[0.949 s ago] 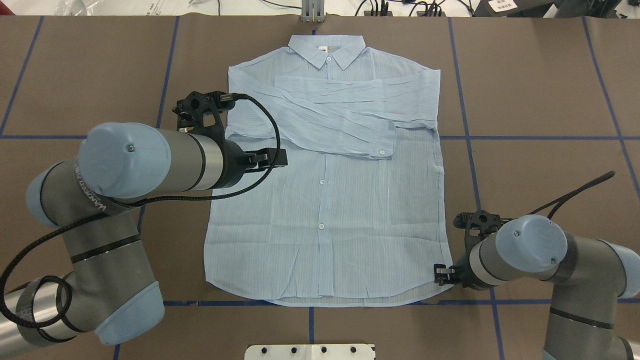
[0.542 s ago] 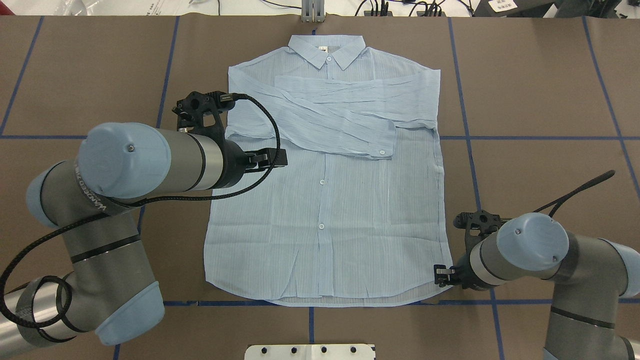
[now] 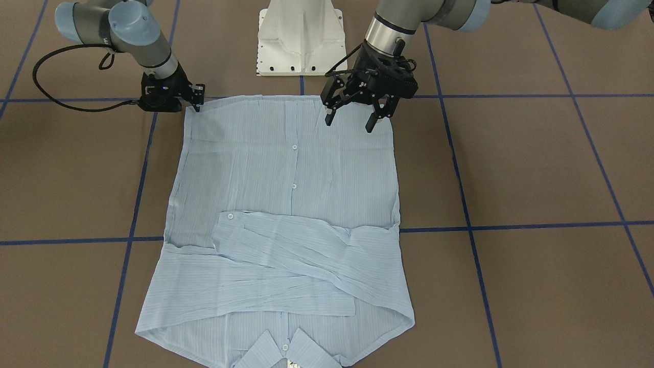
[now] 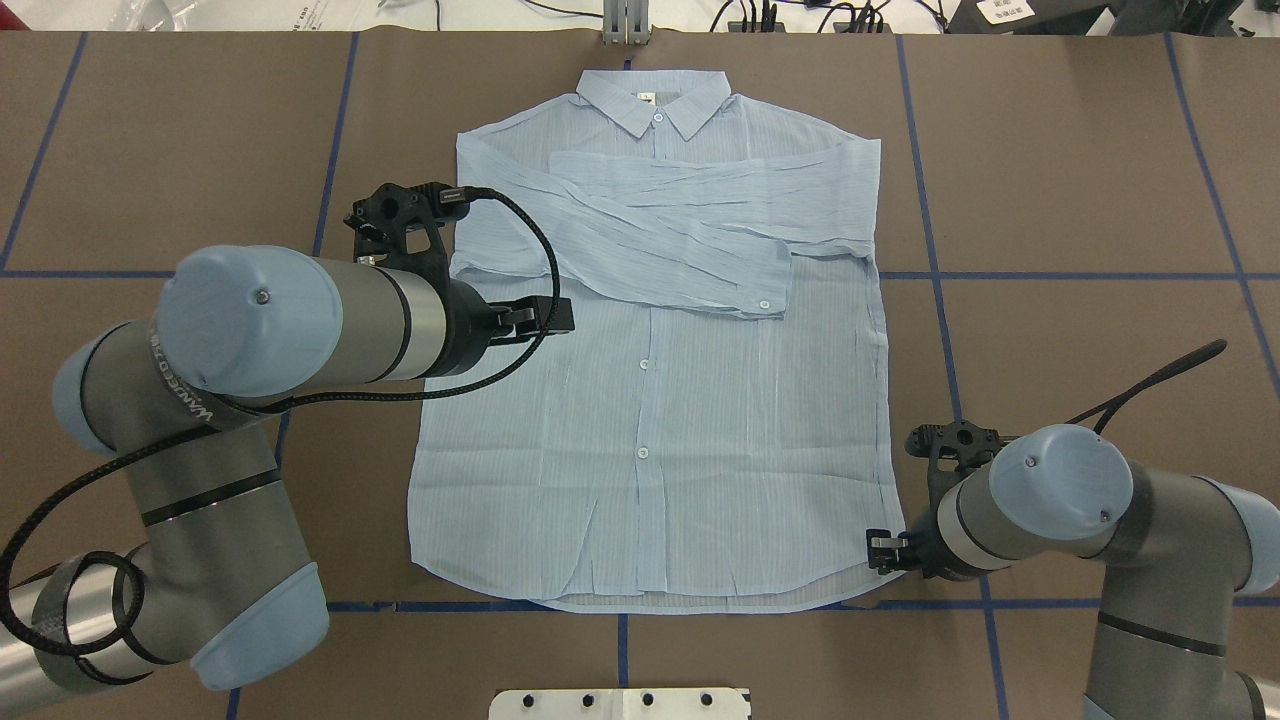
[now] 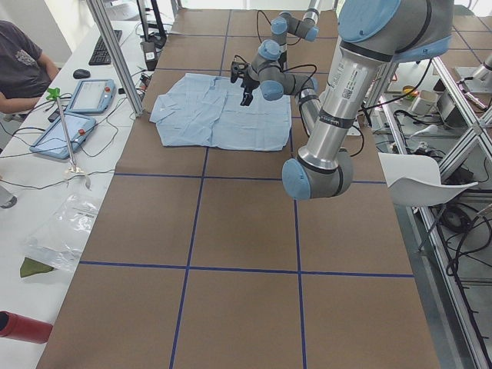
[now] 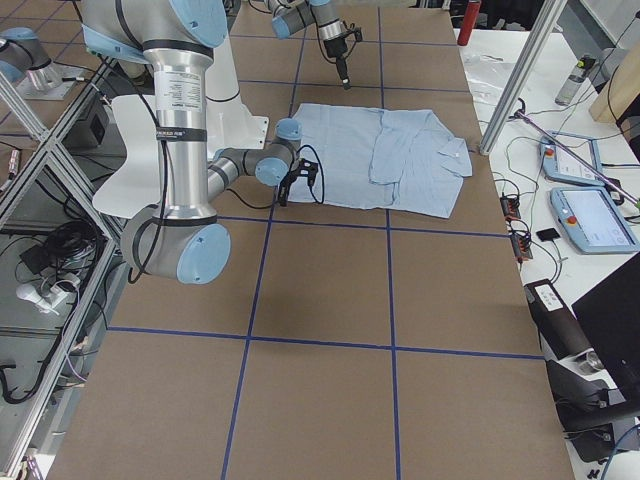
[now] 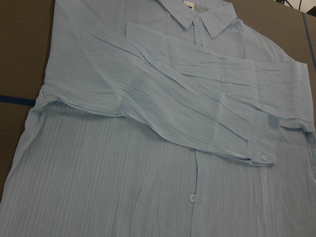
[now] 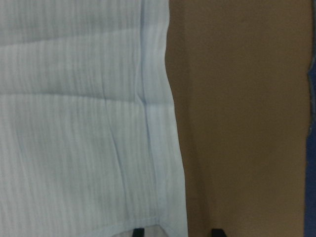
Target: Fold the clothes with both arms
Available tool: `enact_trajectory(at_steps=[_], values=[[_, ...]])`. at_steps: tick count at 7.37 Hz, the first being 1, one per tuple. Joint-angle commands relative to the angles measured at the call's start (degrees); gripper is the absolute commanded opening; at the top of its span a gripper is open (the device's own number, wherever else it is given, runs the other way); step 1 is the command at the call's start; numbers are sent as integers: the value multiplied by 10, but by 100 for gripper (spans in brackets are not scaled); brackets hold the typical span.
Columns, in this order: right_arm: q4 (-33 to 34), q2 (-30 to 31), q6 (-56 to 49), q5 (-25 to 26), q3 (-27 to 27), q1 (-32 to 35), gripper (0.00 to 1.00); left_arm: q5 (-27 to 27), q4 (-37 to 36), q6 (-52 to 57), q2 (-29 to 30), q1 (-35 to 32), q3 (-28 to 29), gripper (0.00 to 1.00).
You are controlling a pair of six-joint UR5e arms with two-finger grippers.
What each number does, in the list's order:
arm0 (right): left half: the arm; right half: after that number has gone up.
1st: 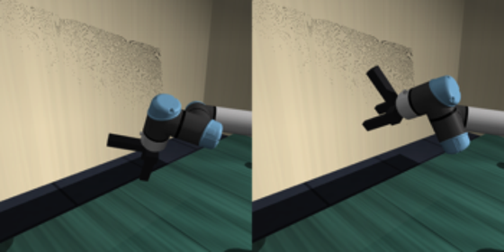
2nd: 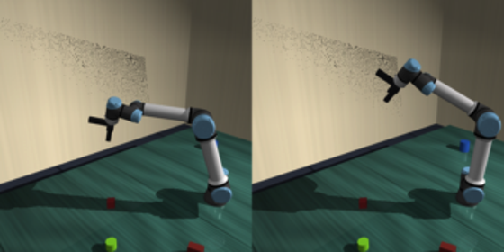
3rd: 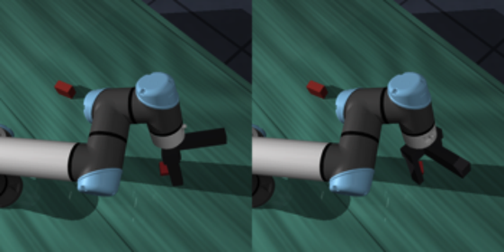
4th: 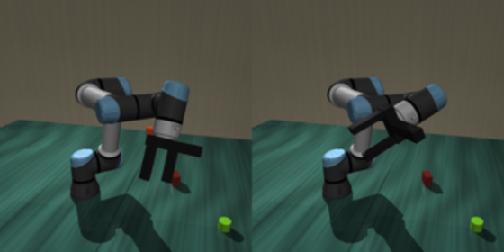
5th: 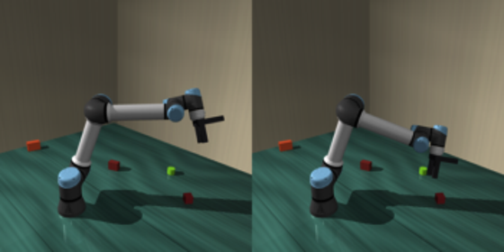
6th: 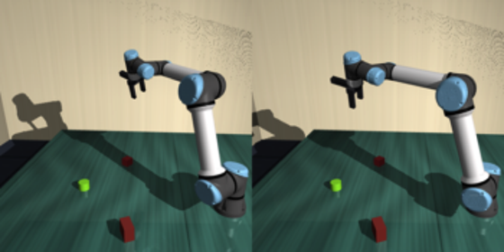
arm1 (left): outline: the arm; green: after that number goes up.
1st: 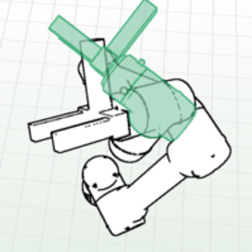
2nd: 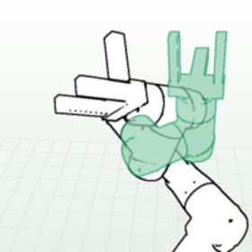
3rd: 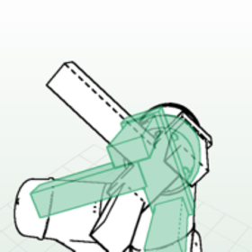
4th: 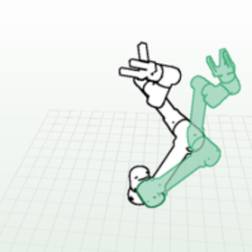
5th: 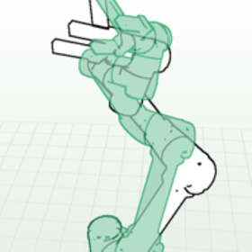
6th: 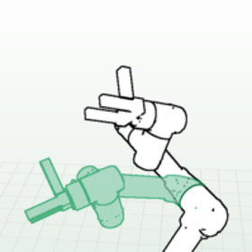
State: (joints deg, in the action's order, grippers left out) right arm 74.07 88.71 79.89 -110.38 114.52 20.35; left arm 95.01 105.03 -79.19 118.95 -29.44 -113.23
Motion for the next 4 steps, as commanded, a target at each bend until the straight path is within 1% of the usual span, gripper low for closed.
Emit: enact_trajectory(at_steps=[1, 3, 4], values=[[0, 0, 0, -2, -2, 0, 50, 0, 0, 0, 0, 0, -1, 99], [0, 0, 0, -2, -3, 0, 33, -1, 0, 0, 0, 0, 0, 99], [0, -1, 0, -2, -3, 0, 15, -2, 0, 0, 0, 0, 0, 99]])
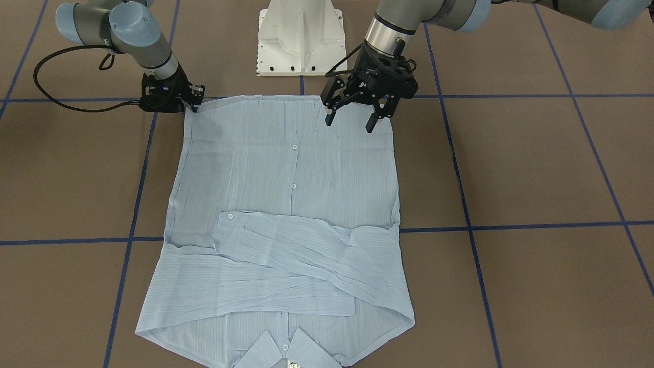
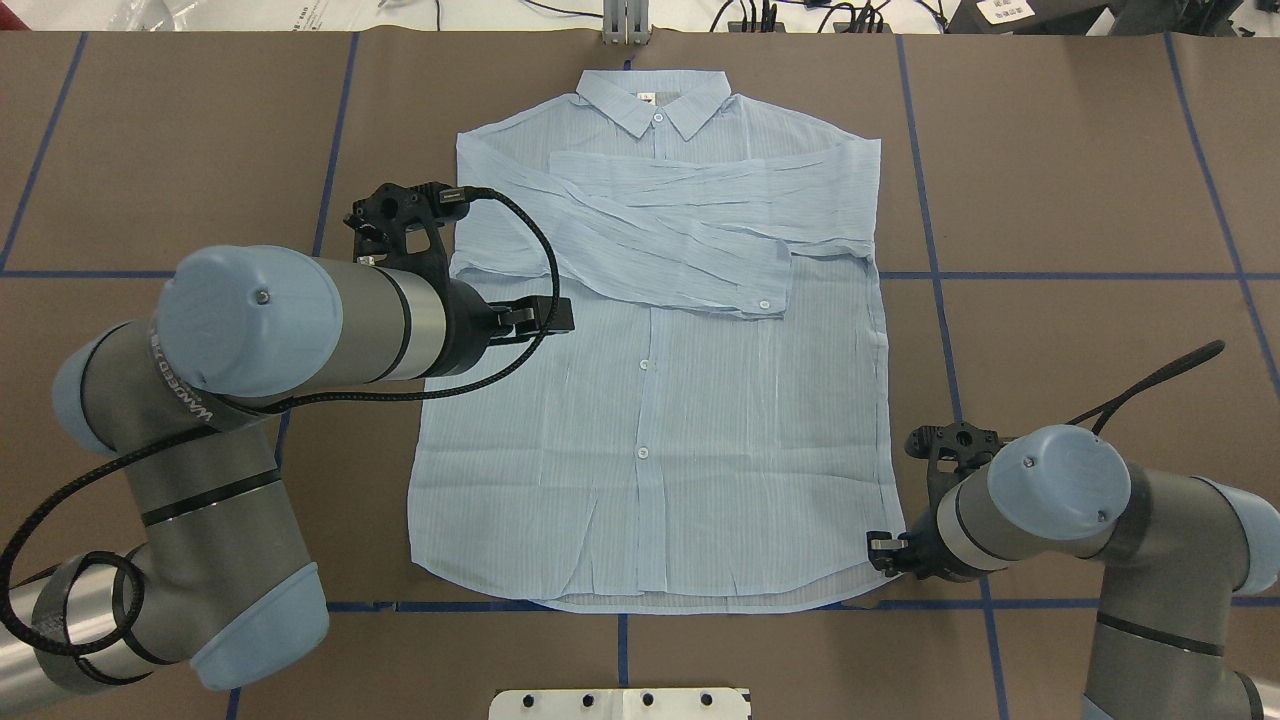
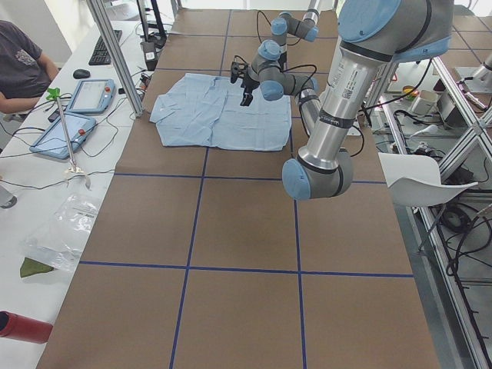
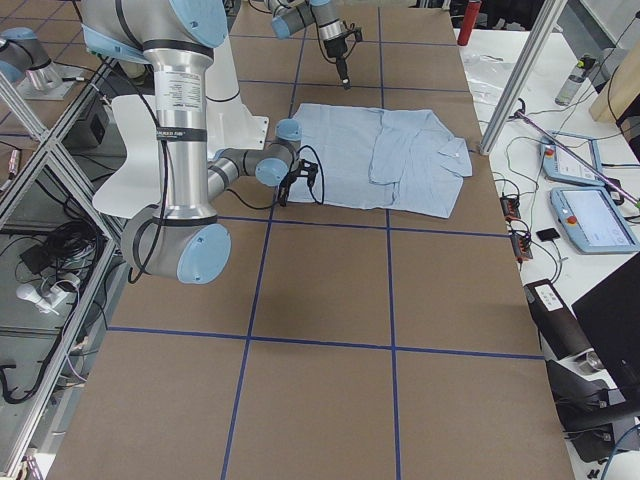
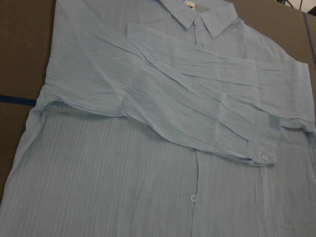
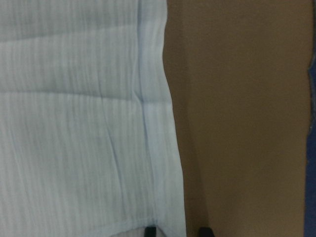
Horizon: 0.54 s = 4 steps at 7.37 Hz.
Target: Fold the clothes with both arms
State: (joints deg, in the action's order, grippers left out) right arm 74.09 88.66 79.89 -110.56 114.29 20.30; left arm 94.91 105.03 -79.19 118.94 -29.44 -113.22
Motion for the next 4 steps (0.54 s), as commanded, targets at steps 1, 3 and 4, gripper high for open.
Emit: enact_trajectory(at_steps=[1, 3, 4], values=[[0, -1, 0, 0, 1, 1, 0, -1, 1, 0, 0, 0, 0, 99], [0, -1, 0, -3, 6, 8, 0, -2, 1, 1, 0, 0, 0, 99], [0, -2, 0, -4, 16, 13, 0, -1, 0, 0, -7, 0, 0, 99]])
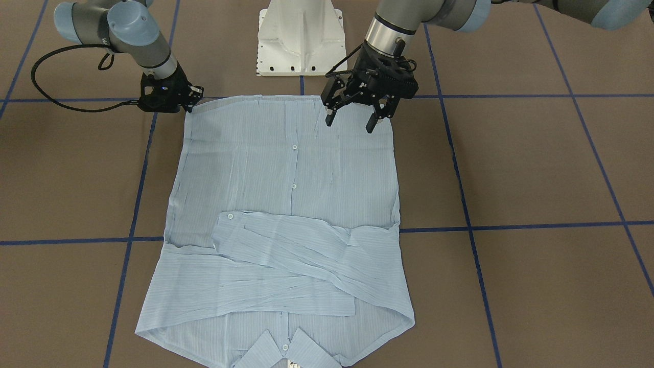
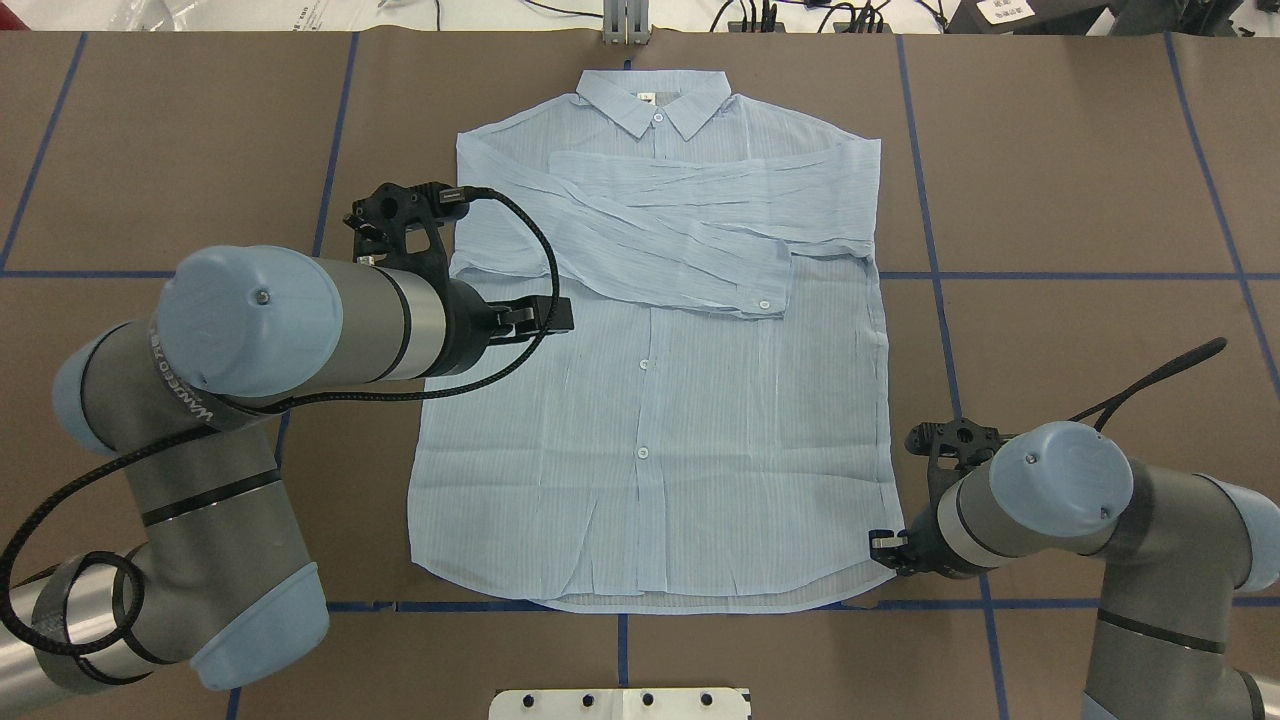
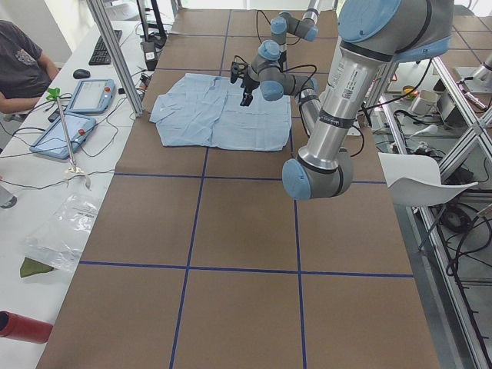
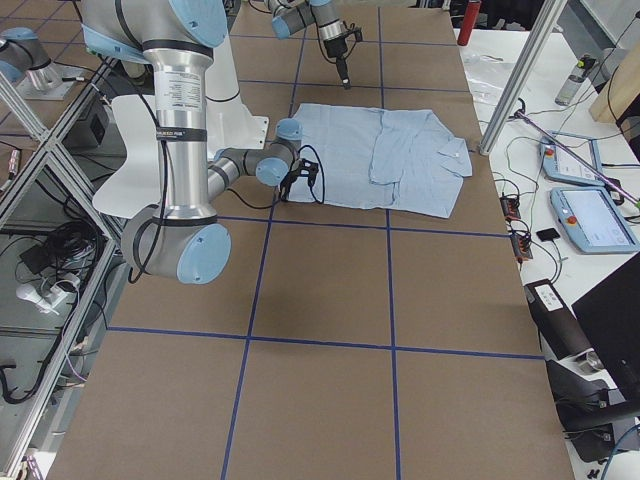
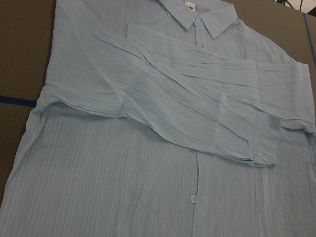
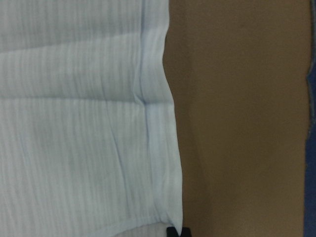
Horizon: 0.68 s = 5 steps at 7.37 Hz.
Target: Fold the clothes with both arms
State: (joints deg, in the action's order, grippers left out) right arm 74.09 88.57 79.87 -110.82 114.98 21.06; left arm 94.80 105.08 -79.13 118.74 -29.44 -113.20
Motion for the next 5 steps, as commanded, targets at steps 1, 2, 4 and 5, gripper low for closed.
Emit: enact_trajectory(at_steps=[1, 2, 4, 5], values=[[0, 0, 0, 0, 20, 9, 0, 4, 0, -6, -30, 0, -9, 99], [0, 0, 1, 3, 24, 12, 0, 6, 5, -14, -68, 1, -24, 99], [-2, -2, 20, 10, 25, 12, 0, 15, 117, -106, -180, 24, -57, 100], [-3, -2, 20, 10, 27, 13, 0, 5, 133, -159, -222, 61, -68, 100]])
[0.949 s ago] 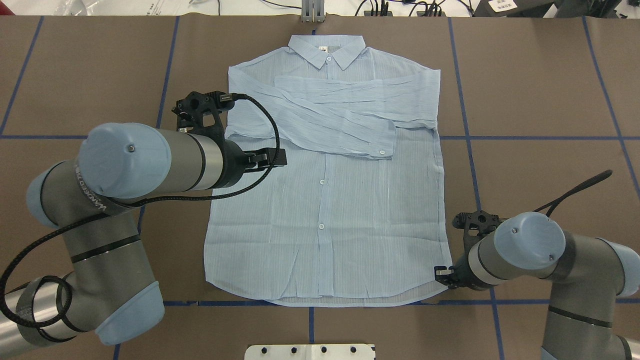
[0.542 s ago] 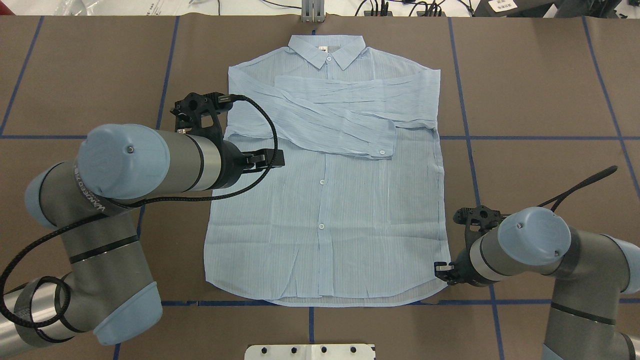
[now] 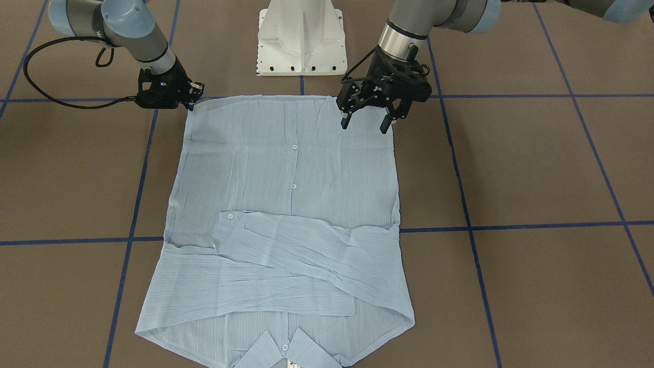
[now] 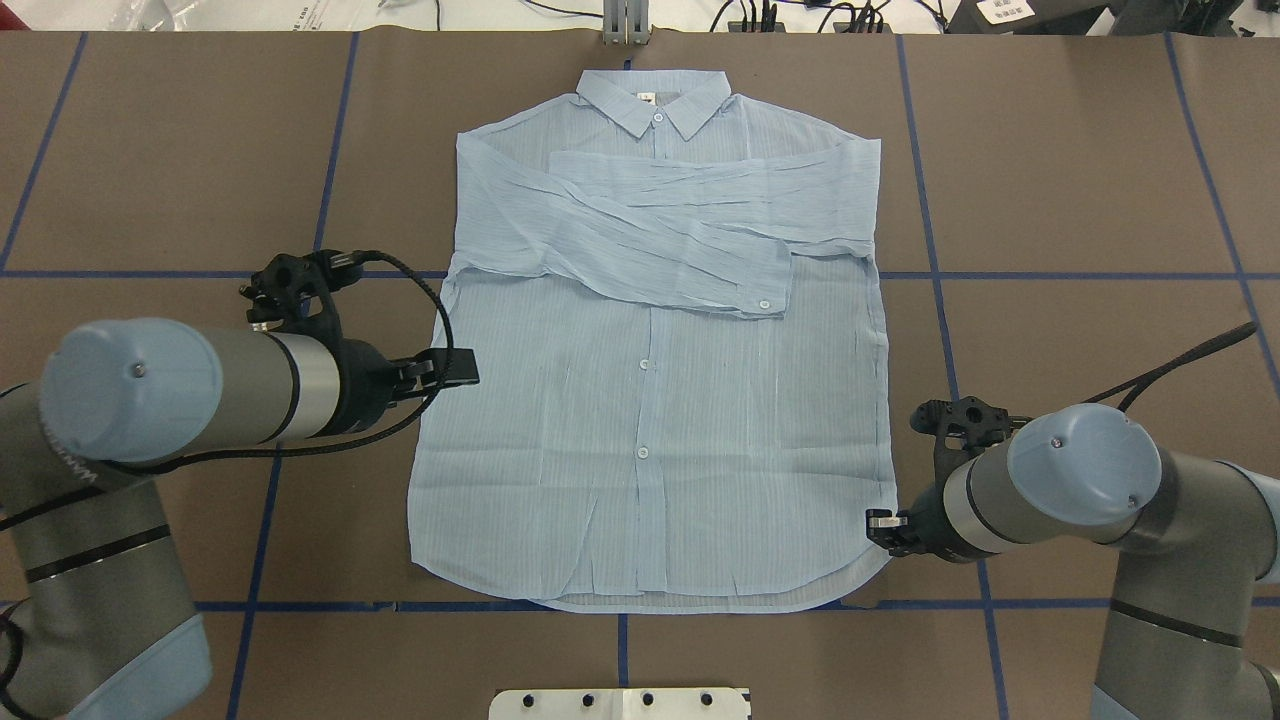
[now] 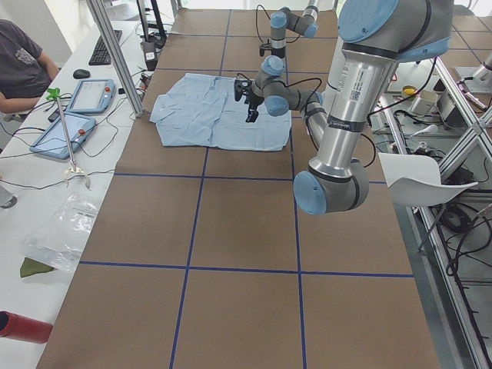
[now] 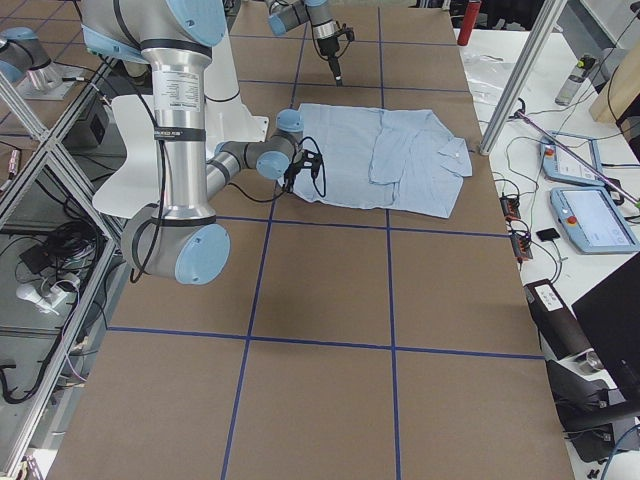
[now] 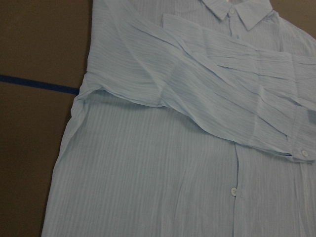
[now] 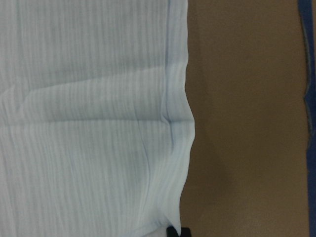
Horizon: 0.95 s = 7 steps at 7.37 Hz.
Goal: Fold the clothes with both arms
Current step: 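Move the left gripper down to the hem corner nearest it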
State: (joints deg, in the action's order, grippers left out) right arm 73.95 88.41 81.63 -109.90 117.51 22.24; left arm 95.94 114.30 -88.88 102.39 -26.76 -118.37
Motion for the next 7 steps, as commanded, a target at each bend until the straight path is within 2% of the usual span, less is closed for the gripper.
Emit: enact_trajectory(at_steps=[1, 2, 5, 7], values=[[-1, -1, 3, 1, 4, 1, 0, -25, 35, -91, -74, 73, -13, 100], [-1, -3, 3, 3, 4, 2, 0, -61, 14, -120, -71, 112, 2, 99], [-1, -3, 4, 2, 4, 5, 0, -63, -121, -133, -8, 143, 3, 86], [-1, -3, 3, 0, 4, 7, 0, -63, -125, -133, -7, 148, 12, 75]])
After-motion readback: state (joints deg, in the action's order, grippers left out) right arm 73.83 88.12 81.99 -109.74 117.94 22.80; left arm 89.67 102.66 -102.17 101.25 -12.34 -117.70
